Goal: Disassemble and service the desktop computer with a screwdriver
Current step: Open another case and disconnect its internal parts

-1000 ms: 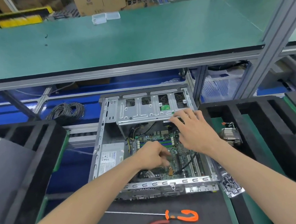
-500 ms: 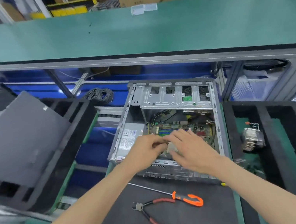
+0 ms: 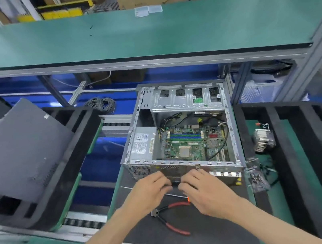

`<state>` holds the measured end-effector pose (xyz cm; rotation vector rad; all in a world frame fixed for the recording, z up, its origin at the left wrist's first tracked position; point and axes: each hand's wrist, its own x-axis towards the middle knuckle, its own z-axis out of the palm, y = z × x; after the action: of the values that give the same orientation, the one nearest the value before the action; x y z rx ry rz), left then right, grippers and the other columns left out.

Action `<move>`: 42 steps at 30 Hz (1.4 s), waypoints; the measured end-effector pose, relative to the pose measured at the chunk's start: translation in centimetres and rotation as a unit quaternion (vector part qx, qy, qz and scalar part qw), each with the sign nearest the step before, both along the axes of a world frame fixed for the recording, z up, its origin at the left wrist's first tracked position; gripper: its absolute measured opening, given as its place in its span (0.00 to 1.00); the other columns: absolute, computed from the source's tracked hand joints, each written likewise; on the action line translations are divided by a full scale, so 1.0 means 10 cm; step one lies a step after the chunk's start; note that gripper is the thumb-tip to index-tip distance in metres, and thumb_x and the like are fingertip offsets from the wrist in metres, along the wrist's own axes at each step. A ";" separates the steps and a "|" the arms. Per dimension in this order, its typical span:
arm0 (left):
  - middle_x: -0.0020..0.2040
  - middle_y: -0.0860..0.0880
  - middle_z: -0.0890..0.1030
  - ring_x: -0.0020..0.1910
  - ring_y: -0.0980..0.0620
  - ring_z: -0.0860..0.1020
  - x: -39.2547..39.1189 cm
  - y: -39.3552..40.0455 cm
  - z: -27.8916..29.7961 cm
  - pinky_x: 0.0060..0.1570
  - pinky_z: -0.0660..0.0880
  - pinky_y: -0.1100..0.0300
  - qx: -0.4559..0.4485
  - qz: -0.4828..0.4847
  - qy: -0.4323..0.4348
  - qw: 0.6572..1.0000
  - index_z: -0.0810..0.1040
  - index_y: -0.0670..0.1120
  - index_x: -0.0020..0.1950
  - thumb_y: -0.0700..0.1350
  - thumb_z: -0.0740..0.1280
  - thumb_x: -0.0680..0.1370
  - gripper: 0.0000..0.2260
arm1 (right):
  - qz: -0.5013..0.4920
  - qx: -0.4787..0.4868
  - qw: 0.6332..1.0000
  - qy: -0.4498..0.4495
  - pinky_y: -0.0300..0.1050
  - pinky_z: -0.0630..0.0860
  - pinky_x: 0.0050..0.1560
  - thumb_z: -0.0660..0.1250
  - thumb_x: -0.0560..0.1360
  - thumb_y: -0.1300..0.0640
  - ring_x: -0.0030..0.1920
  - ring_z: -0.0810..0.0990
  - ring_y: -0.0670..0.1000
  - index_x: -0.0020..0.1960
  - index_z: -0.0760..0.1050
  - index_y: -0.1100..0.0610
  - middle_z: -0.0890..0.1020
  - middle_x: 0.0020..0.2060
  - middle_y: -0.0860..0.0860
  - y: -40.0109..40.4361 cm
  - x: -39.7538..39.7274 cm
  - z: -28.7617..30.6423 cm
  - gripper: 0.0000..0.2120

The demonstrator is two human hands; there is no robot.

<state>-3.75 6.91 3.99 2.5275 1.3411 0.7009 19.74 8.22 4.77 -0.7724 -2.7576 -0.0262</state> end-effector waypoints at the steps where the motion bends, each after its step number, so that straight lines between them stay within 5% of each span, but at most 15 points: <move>1: 0.44 0.50 0.80 0.42 0.51 0.80 -0.02 -0.02 -0.09 0.43 0.78 0.56 -0.020 -0.005 0.034 0.999 0.83 0.45 0.49 0.42 0.73 0.77 0.03 | -0.007 -0.023 0.999 -0.031 0.44 0.72 0.48 0.68 0.77 0.56 0.48 0.75 0.53 0.54 0.77 0.54 0.77 0.49 0.49 -0.06 -0.02 -0.05 0.06; 5: 0.59 0.48 0.78 0.61 0.48 0.76 -0.07 -0.01 -0.43 0.62 0.71 0.54 -0.166 0.045 0.145 0.974 0.78 0.47 0.65 0.47 0.63 0.83 0.13 | -0.094 -0.152 0.978 -0.109 0.49 0.75 0.52 0.60 0.82 0.58 0.57 0.73 0.55 0.65 0.72 0.56 0.74 0.58 0.52 -0.20 -0.10 -0.27 0.12; 15: 0.55 0.50 0.76 0.56 0.47 0.74 0.04 0.02 -0.71 0.54 0.71 0.53 -0.175 0.115 0.203 0.957 0.77 0.49 0.57 0.44 0.63 0.82 0.06 | -0.216 -0.210 0.943 -0.142 0.51 0.68 0.61 0.61 0.75 0.68 0.62 0.68 0.58 0.69 0.66 0.57 0.69 0.63 0.55 -0.29 -0.21 -0.59 0.24; 21: 0.51 0.54 0.76 0.52 0.50 0.76 0.03 -0.04 -0.63 0.53 0.68 0.55 -0.187 0.121 0.110 0.969 0.74 0.51 0.52 0.46 0.62 0.83 0.02 | -0.236 -0.228 0.934 -0.143 0.51 0.67 0.58 0.61 0.71 0.70 0.62 0.67 0.57 0.69 0.65 0.55 0.69 0.62 0.54 -0.28 -0.14 -0.51 0.27; 29: 0.47 0.57 0.80 0.44 0.52 0.76 0.00 -0.15 -0.11 0.46 0.63 0.64 -0.090 0.115 0.007 0.989 0.77 0.51 0.48 0.48 0.66 0.81 0.03 | -0.192 -0.214 0.954 -0.081 0.49 0.70 0.44 0.58 0.77 0.58 0.52 0.76 0.55 0.62 0.68 0.51 0.72 0.56 0.48 -0.26 0.03 0.05 0.14; 35: 0.40 0.58 0.80 0.38 0.55 0.78 -0.01 -0.08 0.44 0.39 0.72 0.63 0.020 0.110 -0.048 0.993 0.80 0.50 0.43 0.43 0.72 0.75 0.03 | -0.175 -0.161 0.970 -0.043 0.54 0.74 0.46 0.57 0.77 0.57 0.45 0.78 0.59 0.61 0.71 0.54 0.76 0.53 0.50 -0.12 0.02 0.58 0.14; 42: 0.42 0.53 0.81 0.41 0.51 0.79 0.02 0.32 0.83 0.40 0.69 0.63 0.046 0.096 -0.039 0.994 0.85 0.46 0.46 0.40 0.72 0.77 0.03 | -0.204 -0.136 0.970 0.001 0.52 0.76 0.50 0.55 0.80 0.54 0.51 0.79 0.54 0.63 0.72 0.50 0.79 0.55 0.47 0.21 0.07 0.92 0.14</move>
<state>-3.52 10.15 12.33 2.4332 1.5715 0.9101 20.40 10.31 14.00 -1.3976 -2.5805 0.2741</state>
